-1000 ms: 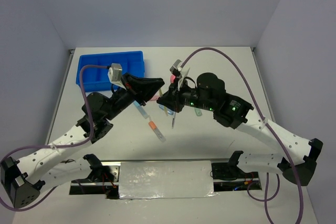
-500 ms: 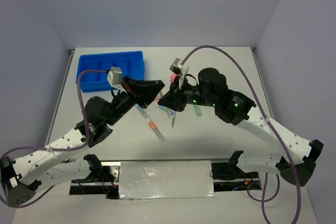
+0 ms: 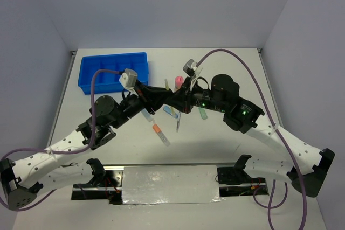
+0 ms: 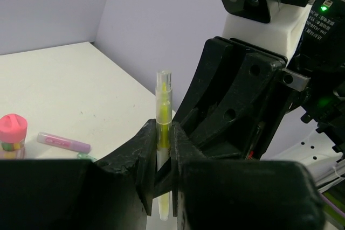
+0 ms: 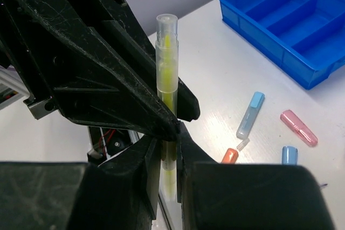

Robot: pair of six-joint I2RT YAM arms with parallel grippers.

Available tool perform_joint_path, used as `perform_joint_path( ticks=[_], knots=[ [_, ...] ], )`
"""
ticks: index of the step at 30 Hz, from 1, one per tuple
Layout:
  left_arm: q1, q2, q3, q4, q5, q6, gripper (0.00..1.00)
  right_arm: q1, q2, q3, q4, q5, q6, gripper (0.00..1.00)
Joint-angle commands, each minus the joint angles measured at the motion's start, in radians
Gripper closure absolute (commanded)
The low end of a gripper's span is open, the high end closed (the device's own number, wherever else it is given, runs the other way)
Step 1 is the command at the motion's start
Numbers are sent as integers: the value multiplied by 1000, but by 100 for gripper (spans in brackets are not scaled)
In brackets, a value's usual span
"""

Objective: Sort the stationery into containers
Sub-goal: Place the pen in the storage box.

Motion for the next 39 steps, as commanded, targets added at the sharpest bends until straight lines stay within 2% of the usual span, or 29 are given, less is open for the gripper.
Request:
perform_joint_path(
  ticks=[1, 3, 7, 11, 13, 16, 19, 22, 25, 29, 35, 39],
  knots=[
    [-30, 17, -3, -150, 63, 30, 100, -3, -3, 1, 279, -67, 2, 100],
    [-28, 14, 11, -159, 28, 39, 100, 0, -1, -31, 295, -122, 1, 96],
    [34, 49, 61, -231, -90, 26, 100, -9, -18, -98, 325, -87, 11, 1],
    [146, 84, 94, -269, -78, 7, 100, -54, -20, -155, 318, -53, 40, 0],
    [201, 116, 127, -300, -91, 18, 100, -62, -23, -186, 286, 14, 34, 0],
    [264, 191, 193, -343, -165, 68, 100, -89, -35, -224, 221, 166, 34, 0],
    [327, 331, 278, -346, -268, 148, 100, -128, -73, -269, 188, 229, 83, 0],
    [408, 493, 365, -268, -352, 199, 100, -134, -130, -315, 194, 203, 85, 0],
    [494, 664, 501, -254, -336, 225, 100, -132, -168, -330, 155, 166, 74, 0],
    [545, 883, 688, -243, -343, 283, 100, -129, -210, -347, 117, 145, 64, 0],
    [585, 1047, 767, -200, -346, 309, 100, -128, -240, -349, 109, 91, 50, 0],
    [620, 1093, 764, -156, -311, 294, 99, -131, -237, -341, 97, 73, 45, 0]
  ],
)
